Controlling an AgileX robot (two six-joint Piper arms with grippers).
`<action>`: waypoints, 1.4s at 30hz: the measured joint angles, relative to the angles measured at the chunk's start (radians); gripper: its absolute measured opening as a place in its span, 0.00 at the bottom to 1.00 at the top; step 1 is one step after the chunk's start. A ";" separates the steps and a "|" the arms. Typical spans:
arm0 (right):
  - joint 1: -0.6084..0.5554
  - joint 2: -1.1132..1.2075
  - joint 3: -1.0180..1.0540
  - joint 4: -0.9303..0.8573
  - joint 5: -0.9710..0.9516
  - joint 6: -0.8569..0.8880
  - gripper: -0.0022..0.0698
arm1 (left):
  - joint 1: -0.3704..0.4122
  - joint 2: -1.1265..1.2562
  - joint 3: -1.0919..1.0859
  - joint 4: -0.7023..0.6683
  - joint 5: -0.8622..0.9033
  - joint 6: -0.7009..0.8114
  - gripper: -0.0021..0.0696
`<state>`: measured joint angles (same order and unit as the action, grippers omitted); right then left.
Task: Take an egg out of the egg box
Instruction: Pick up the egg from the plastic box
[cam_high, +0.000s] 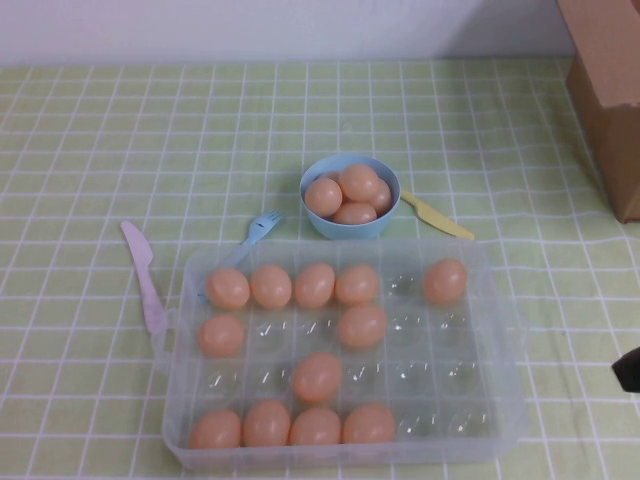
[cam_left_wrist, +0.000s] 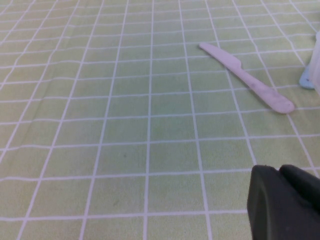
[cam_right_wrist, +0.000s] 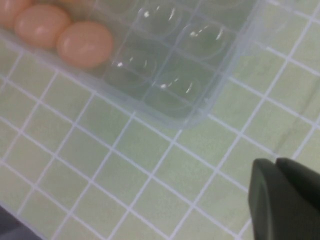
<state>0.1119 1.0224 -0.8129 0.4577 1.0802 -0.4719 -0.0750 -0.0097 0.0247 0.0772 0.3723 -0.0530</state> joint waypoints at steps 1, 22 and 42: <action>0.065 0.056 -0.031 -0.050 -0.002 0.002 0.01 | 0.000 0.000 0.000 0.000 0.000 0.000 0.02; 0.533 0.723 -0.555 -0.309 -0.096 -0.330 0.62 | 0.000 0.000 0.000 0.000 0.000 0.000 0.02; 0.592 0.897 -0.578 -0.398 -0.336 -0.521 0.70 | 0.000 0.000 0.000 0.000 0.000 0.000 0.02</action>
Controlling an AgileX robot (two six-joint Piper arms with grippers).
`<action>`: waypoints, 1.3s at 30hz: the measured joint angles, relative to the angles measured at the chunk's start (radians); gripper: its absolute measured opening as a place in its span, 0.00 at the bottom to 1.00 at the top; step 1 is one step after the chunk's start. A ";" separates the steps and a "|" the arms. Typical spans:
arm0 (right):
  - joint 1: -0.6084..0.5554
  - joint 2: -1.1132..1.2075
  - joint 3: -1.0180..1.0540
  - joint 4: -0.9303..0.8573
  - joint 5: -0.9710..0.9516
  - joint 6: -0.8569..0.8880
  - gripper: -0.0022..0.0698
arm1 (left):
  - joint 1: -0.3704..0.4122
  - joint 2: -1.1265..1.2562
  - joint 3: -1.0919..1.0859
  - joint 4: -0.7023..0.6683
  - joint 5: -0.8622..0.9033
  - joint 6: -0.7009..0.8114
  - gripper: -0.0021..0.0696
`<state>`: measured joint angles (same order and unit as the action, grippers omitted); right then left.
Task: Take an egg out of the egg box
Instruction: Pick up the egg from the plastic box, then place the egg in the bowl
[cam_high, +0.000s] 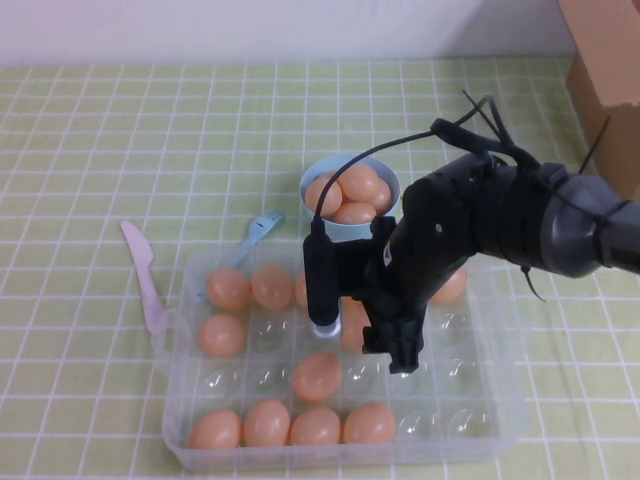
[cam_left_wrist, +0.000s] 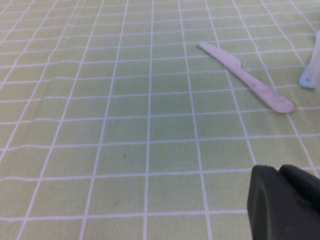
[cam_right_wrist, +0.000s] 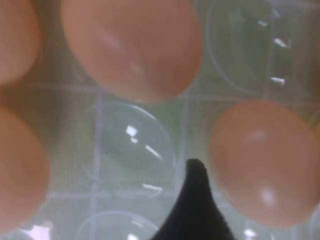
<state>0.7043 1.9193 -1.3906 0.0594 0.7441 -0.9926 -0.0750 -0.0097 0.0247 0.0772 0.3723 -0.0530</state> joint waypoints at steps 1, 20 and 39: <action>0.000 0.006 0.000 0.000 0.000 0.000 0.68 | 0.000 0.000 0.000 0.000 0.000 0.000 0.02; -0.011 -0.073 -0.152 -0.012 0.055 0.198 0.52 | 0.000 0.000 0.000 0.000 0.000 0.000 0.02; -0.169 0.006 -0.154 -0.030 -0.279 0.412 0.52 | 0.000 0.000 0.000 0.000 0.000 0.000 0.02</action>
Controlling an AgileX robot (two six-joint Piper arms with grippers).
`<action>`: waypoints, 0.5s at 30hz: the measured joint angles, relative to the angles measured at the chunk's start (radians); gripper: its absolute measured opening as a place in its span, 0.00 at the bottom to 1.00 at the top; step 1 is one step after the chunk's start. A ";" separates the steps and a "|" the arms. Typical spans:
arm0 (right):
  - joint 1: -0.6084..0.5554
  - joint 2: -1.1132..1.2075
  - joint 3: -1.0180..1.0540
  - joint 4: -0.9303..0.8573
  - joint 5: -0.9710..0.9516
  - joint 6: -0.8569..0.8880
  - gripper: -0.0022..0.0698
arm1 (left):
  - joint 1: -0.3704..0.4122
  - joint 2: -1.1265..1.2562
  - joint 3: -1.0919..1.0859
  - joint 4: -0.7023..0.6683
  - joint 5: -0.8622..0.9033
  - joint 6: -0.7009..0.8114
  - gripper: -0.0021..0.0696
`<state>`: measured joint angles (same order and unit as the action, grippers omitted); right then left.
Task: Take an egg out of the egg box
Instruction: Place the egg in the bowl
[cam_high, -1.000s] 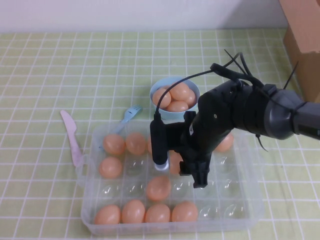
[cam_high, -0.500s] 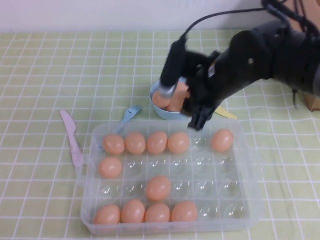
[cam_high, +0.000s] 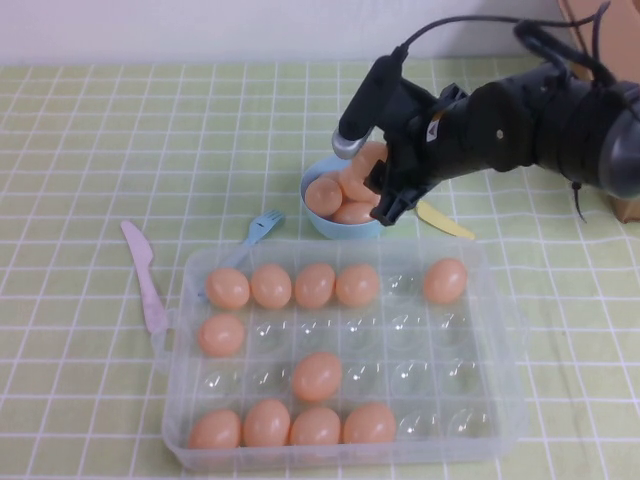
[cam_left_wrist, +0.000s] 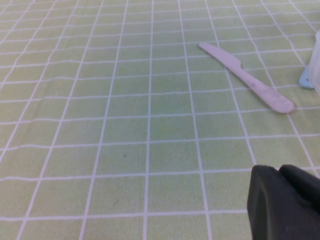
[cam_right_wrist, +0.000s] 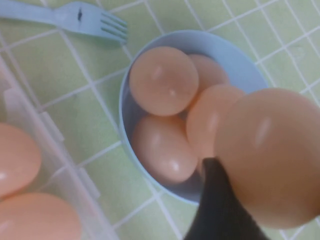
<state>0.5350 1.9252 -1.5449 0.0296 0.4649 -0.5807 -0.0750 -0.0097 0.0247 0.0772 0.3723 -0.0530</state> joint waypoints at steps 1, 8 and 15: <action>-0.001 0.011 -0.005 -0.002 -0.006 0.000 0.52 | 0.000 0.000 0.000 0.000 0.000 0.000 0.02; -0.003 0.077 -0.161 -0.006 -0.004 0.000 0.52 | 0.000 0.000 0.000 0.000 0.000 0.000 0.02; -0.013 0.198 -0.331 -0.044 0.103 -0.036 0.52 | 0.000 0.000 0.000 0.000 0.000 0.000 0.02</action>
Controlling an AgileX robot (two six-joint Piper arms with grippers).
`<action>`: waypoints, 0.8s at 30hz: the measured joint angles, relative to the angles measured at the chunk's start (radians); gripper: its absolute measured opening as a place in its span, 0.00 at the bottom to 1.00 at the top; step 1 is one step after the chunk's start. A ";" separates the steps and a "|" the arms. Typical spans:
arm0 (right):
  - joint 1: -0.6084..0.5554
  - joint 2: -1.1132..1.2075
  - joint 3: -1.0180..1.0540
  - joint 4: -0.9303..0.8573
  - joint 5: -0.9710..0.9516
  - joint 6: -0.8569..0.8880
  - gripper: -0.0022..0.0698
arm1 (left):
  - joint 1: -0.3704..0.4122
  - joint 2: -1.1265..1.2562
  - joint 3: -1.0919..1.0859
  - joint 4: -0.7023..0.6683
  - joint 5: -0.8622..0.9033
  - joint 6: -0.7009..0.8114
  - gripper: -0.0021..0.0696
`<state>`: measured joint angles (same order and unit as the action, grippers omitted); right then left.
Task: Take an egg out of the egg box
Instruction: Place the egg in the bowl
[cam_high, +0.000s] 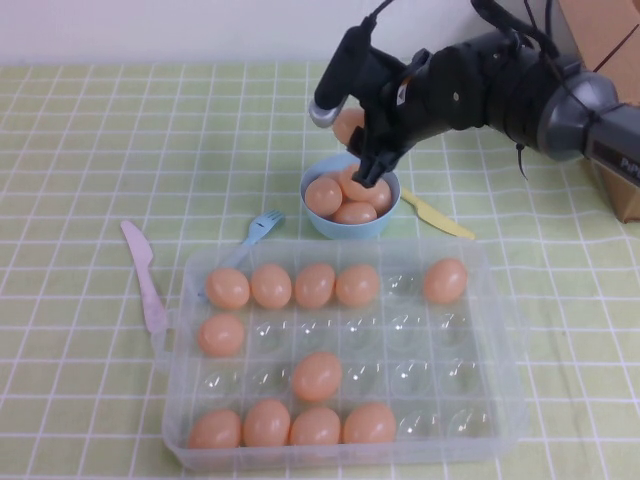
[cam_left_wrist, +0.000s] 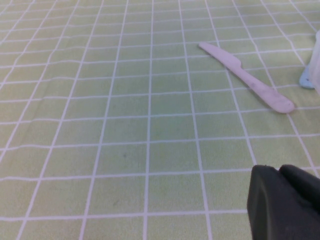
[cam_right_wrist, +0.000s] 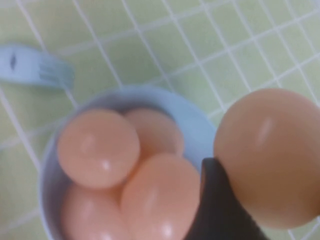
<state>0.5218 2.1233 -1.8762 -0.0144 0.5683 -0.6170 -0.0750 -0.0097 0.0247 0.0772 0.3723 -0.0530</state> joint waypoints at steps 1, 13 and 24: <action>-0.005 0.005 -0.007 -0.023 0.019 -0.005 0.52 | 0.000 0.000 0.000 0.000 0.000 0.000 0.02; -0.013 0.014 -0.021 -0.184 0.068 -0.060 0.51 | 0.000 0.000 0.000 0.000 0.000 0.000 0.02; 0.012 0.007 -0.043 -0.091 0.188 -0.063 0.51 | 0.000 0.000 0.000 0.000 0.000 0.000 0.02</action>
<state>0.5340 2.1303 -1.9192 -0.1057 0.7562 -0.6796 -0.0750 -0.0097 0.0247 0.0772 0.3723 -0.0530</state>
